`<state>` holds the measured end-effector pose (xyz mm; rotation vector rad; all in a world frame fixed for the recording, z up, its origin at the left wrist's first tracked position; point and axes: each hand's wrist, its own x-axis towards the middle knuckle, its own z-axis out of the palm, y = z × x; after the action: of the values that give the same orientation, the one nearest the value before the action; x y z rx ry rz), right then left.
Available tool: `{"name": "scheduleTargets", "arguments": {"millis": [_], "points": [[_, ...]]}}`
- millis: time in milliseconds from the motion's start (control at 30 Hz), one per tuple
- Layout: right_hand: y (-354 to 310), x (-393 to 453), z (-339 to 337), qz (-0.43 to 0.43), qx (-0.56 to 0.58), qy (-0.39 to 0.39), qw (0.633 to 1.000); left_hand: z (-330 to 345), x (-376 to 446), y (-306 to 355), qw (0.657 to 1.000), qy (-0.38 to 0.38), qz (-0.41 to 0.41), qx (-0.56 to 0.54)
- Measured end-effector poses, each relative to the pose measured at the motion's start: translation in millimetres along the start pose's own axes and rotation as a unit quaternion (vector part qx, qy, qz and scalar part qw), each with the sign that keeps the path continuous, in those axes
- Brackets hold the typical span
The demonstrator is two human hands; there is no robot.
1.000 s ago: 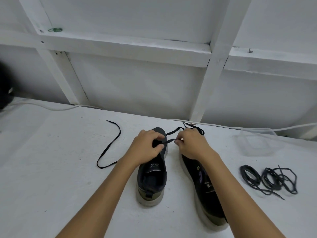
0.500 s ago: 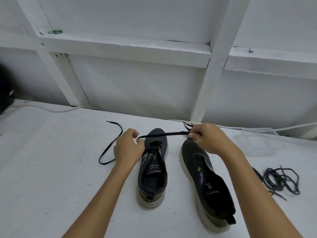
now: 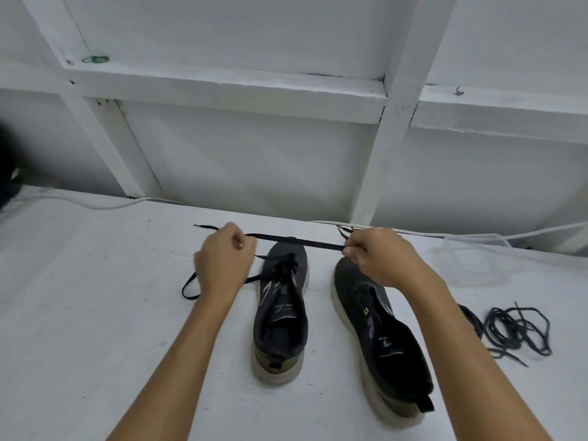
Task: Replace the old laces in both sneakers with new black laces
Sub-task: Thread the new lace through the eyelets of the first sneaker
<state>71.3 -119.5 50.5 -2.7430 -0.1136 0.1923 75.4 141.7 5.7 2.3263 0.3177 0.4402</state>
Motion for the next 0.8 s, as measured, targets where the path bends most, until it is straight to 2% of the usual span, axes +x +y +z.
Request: {"name": "scheduleTargets", "arguments": {"millis": [67,100,133,200,233,267,333,400,467,700,800], "points": [[-2.4,-0.8,2.9,-0.001,0.001,0.009,1.000,-7.0,8.8,-15.0,0.997,0.035,-0.058,0.040],[-5.3,-0.9,4.0,-0.005,0.010,0.012,1.000,-8.8,10.6,-20.2,0.996,0.038,-0.048,0.059],[-9.0,-0.8,4.9,-0.011,0.021,0.012,1.000,-8.5,10.8,-22.7,0.998,0.024,-0.016,0.063],[-18.6,0.1,6.3,-0.028,0.040,0.006,0.999,-3.3,5.5,-17.4,0.991,-0.045,0.123,0.019],[-23.7,0.9,6.9,-0.039,0.045,0.002,0.998,0.1,1.2,-9.6,0.977,-0.089,0.191,-0.016],[-28.4,1.5,7.4,-0.050,0.048,0.000,0.998,3.8,-4.3,-0.2,0.962,-0.133,0.233,-0.049],[-36.4,1.6,7.8,-0.070,0.051,-0.003,0.996,12.1,-13.1,14.1,0.941,-0.203,0.258,-0.080],[-40.9,0.8,7.8,-0.082,0.047,-0.003,0.996,18.7,-17.6,22.0,0.935,-0.237,0.253,-0.078],[-41.4,-1.0,7.6,-0.079,0.041,-0.001,0.996,20.9,-19.5,22.6,0.942,-0.240,0.218,-0.084],[-21.7,-4.7,9.1,0.007,-0.011,-0.010,1.000,1.4,-1.5,-9.8,0.988,-0.089,0.083,-0.099],[-23.5,-5.9,16.7,0.031,0.011,-0.016,0.999,-4.2,8.4,-24.7,0.995,-0.061,0.037,-0.064]]}}
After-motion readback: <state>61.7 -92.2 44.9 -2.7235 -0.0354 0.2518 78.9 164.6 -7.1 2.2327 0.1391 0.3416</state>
